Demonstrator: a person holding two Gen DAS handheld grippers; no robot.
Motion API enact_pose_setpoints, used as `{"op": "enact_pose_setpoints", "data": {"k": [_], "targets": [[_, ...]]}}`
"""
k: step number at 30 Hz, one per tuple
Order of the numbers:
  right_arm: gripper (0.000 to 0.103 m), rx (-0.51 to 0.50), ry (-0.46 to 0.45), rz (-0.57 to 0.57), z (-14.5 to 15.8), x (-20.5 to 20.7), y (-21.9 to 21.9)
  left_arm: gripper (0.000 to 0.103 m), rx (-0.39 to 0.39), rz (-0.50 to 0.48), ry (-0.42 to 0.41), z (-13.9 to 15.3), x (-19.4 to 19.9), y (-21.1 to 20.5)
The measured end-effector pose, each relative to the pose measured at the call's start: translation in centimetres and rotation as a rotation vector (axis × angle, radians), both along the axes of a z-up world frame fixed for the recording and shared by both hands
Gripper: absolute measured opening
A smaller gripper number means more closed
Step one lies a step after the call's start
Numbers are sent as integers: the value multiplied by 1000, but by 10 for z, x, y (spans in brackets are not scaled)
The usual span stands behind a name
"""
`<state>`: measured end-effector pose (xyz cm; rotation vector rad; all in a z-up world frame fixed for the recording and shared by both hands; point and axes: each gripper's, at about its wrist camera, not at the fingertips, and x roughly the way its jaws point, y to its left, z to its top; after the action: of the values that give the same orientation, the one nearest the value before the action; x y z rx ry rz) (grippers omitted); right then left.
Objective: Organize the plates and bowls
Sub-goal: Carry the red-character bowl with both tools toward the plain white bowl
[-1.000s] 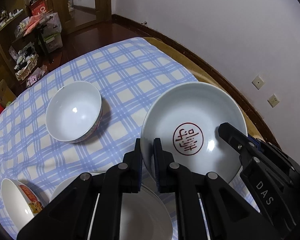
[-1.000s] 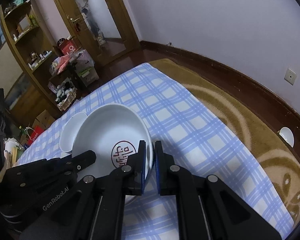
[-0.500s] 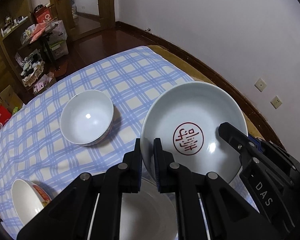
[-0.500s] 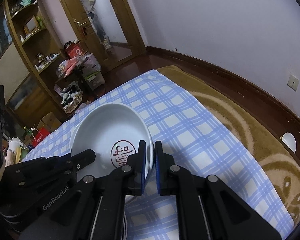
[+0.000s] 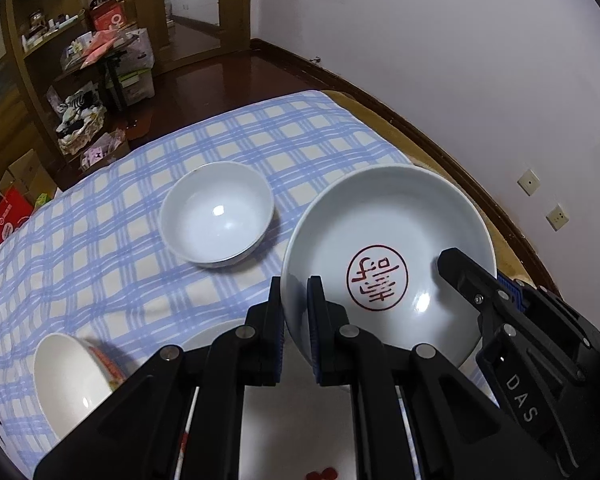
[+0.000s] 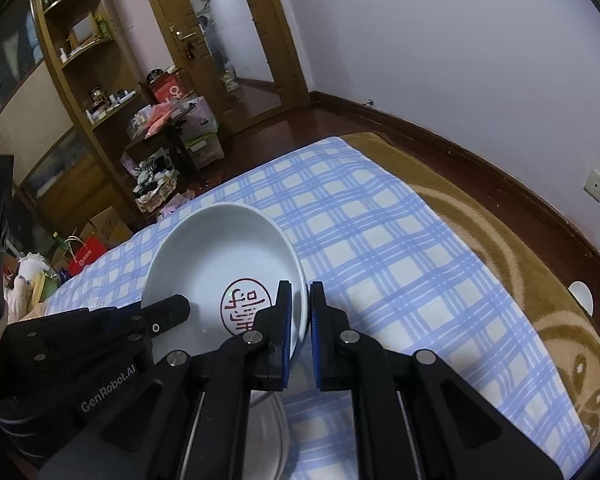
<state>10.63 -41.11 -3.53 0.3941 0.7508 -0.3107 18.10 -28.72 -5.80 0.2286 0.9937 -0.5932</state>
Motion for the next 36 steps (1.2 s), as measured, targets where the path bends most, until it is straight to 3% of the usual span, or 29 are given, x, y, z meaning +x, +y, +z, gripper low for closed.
{"op": "enact_pose_setpoints", "data": {"k": [18, 36], "targets": [[9, 41, -64, 122, 15, 6, 80, 11, -25, 153, -7, 23, -9, 97], [9, 25, -89, 296, 15, 12, 169, 11, 3, 292, -9, 26, -28, 197]]}}
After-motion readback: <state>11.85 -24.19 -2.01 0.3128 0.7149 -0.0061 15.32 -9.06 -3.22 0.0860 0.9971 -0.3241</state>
